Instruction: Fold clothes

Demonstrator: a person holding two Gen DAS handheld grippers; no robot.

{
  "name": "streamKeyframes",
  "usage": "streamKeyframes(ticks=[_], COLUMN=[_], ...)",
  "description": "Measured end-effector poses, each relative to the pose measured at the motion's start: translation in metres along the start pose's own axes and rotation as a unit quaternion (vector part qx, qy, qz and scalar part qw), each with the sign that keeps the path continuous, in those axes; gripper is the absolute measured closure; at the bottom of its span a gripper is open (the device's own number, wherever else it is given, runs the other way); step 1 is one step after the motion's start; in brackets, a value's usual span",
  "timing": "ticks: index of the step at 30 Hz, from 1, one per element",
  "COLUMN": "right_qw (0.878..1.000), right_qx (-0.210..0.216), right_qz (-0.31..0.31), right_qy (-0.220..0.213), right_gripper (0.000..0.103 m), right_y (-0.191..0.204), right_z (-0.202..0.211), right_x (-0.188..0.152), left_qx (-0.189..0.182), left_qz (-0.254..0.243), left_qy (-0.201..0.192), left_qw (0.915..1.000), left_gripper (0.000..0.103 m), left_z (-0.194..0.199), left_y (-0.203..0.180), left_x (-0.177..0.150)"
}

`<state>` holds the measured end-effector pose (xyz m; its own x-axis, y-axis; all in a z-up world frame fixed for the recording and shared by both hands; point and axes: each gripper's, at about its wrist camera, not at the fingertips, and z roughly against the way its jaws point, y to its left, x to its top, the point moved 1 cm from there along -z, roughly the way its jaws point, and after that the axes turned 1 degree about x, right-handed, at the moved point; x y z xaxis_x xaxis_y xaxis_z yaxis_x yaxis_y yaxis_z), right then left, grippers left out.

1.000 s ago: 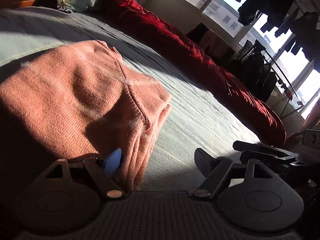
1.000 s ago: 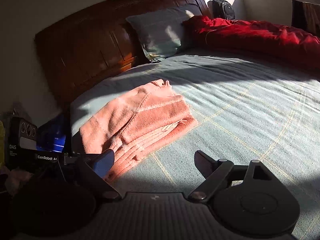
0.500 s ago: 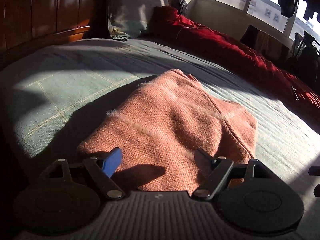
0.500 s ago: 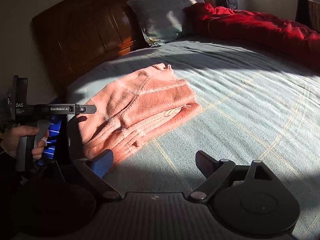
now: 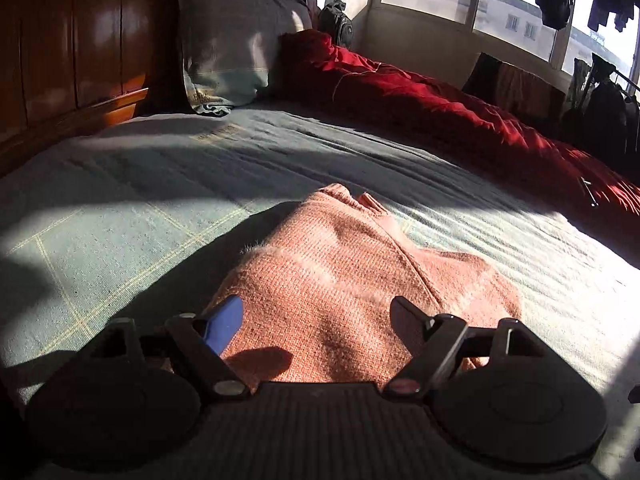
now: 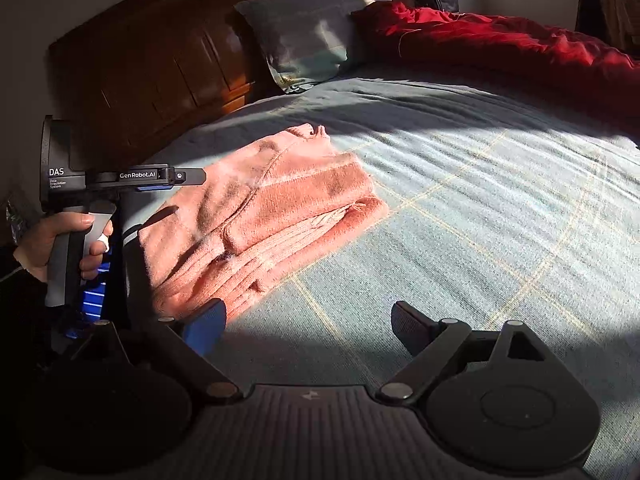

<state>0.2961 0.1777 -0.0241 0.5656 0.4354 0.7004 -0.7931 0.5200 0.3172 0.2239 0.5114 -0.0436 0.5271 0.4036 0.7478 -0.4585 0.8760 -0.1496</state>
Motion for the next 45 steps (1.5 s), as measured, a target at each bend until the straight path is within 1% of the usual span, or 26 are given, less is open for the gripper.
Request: streamKeyframes(ticks=[3, 5, 7, 8, 9, 13, 15, 16, 17, 18, 19, 20, 25, 29, 33, 36, 38, 42, 45], right_qw=[1.000, 1.000, 1.000, 1.000, 1.000, 1.000, 1.000, 1.000, 1.000, 1.000, 1.000, 0.999, 0.998, 0.995, 0.994, 0.993, 0.994, 0.994, 0.995], right_qx=[-0.005, -0.009, -0.012, -0.014, -0.016, -0.016, -0.016, -0.016, -0.017, -0.018, -0.022, -0.029, -0.056, -0.086, -0.102, -0.109, -0.108, -0.110, -0.091], right_qz=[0.001, 0.000, -0.001, -0.002, -0.003, -0.007, -0.008, -0.008, -0.008, -0.008, -0.007, -0.005, -0.006, 0.002, 0.007, 0.005, 0.008, 0.021, 0.017], right_qy=[0.003, 0.003, 0.002, 0.002, 0.001, -0.001, 0.001, 0.002, 0.005, 0.008, 0.011, 0.014, 0.030, 0.045, 0.048, 0.039, 0.032, 0.008, -0.020], right_gripper=[0.011, 0.011, 0.011, 0.011, 0.011, 0.010, 0.010, 0.010, 0.010, 0.010, 0.010, 0.008, 0.008, 0.008, 0.008, 0.008, 0.008, 0.007, 0.006], right_y=[-0.001, -0.002, -0.003, -0.004, -0.004, -0.004, -0.003, -0.003, -0.003, -0.003, -0.004, -0.005, -0.012, -0.015, -0.017, -0.017, -0.014, -0.010, -0.006], right_z=[-0.001, 0.000, 0.000, 0.000, -0.001, -0.004, -0.007, -0.008, -0.009, -0.009, -0.010, -0.010, -0.012, -0.009, 0.003, 0.017, 0.027, 0.050, 0.065], right_x=[-0.002, -0.002, -0.001, 0.000, 0.000, 0.003, 0.004, 0.003, 0.003, 0.002, 0.001, -0.001, -0.011, -0.018, -0.023, -0.027, -0.030, -0.035, -0.030], left_qx=[-0.002, -0.002, 0.005, 0.002, -0.009, -0.043, -0.044, -0.039, -0.035, -0.032, -0.037, -0.039, -0.039, -0.039, -0.031, -0.021, -0.013, -0.002, 0.016], left_qz=[0.021, 0.020, 0.013, 0.003, -0.014, -0.084, -0.106, -0.109, -0.112, -0.123, -0.130, -0.129, -0.121, -0.114, -0.129, -0.130, -0.119, -0.115, -0.125], left_qy=[0.025, 0.022, 0.009, 0.000, -0.011, -0.015, 0.006, 0.023, 0.037, 0.028, 0.023, 0.020, 0.004, -0.010, -0.016, -0.009, -0.012, -0.049, -0.073], left_qw=[0.9995, 0.9995, 0.9999, 1.0000, 0.9998, 0.9954, 0.9933, 0.9930, 0.9924, 0.9915, 0.9906, 0.9907, 0.9918, 0.9927, 0.9911, 0.9912, 0.9927, 0.9922, 0.9894], left_gripper=[0.022, 0.022, 0.022, 0.022, 0.022, 0.021, 0.021, 0.021, 0.016, 0.013, 0.005, 0.001, 0.001, 0.001, 0.001, 0.001, 0.001, 0.001, 0.001], left_z=[-0.024, -0.021, -0.009, -0.001, 0.005, 0.006, -0.007, -0.017, -0.026, -0.029, -0.030, -0.030, -0.030, -0.029, -0.029, -0.025, -0.017, 0.015, 0.046], left_y=[0.008, 0.006, -0.001, -0.008, -0.018, -0.057, -0.069, -0.072, -0.075, -0.077, -0.079, -0.080, -0.081, -0.079, -0.083, -0.089, -0.092, -0.104, -0.114], left_x=[-0.001, 0.001, 0.006, 0.008, 0.011, 0.010, 0.003, -0.001, -0.006, -0.012, -0.014, -0.015, -0.018, -0.020, -0.022, -0.021, -0.018, -0.015, -0.013])
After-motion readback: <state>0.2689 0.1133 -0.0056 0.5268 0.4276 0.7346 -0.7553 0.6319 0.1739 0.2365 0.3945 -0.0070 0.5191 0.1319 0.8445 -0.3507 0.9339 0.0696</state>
